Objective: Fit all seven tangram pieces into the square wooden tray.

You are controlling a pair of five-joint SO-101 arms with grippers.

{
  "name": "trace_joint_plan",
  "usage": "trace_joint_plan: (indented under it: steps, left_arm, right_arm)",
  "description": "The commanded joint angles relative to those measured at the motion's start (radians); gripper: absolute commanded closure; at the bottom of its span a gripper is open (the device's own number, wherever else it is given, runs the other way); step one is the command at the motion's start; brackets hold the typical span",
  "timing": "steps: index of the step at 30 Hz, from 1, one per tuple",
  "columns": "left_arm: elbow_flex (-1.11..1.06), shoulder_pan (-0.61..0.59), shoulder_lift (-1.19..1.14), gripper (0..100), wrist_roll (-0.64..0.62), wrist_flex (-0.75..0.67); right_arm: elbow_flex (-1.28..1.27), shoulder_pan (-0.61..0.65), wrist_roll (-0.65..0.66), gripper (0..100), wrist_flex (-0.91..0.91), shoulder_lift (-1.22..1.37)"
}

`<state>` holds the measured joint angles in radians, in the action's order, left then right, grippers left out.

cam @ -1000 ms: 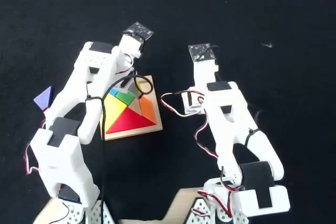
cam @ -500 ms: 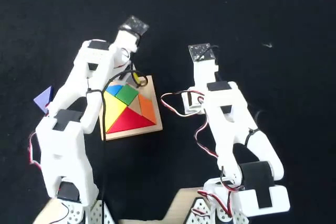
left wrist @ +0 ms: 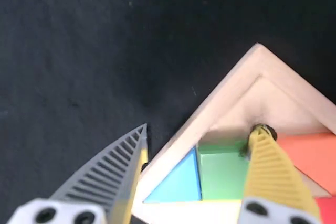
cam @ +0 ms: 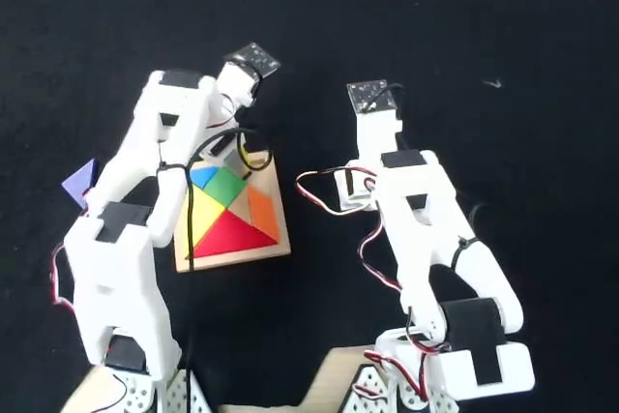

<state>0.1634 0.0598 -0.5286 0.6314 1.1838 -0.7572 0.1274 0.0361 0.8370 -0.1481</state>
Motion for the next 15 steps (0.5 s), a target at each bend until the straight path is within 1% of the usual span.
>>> trace_joint_plan:
  steps: [1,3,4,6,9,12,15]
  left_arm:
    - [0.061,0.018,0.163,70,0.009,0.081]
    - [0.059,0.013,0.227,70,0.002,0.086]
    - [0.059,0.008,0.258,70,-0.021,0.089]
    - [0.070,-0.022,0.333,70,-0.063,0.127]
    - [0.059,-0.085,0.456,70,-0.081,0.175]
    - [0.058,-0.214,0.546,70,-0.083,0.227]
    - [0.004,-0.395,0.568,70,-0.083,0.203]
  right_arm:
    - [0.008,-0.017,0.011,98.4,-0.011,-0.002]
    - [0.008,-0.017,0.011,98.5,-0.009,-0.002]
    - [0.008,-0.017,0.011,98.5,-0.009,-0.002]
    - [0.008,-0.017,0.011,98.5,-0.009,-0.002]
    - [0.007,-0.017,0.011,98.5,-0.009,-0.005]
    - [0.007,-0.017,0.011,98.5,-0.008,-0.005]
    - [0.007,-0.017,0.011,98.6,-0.008,-0.005]
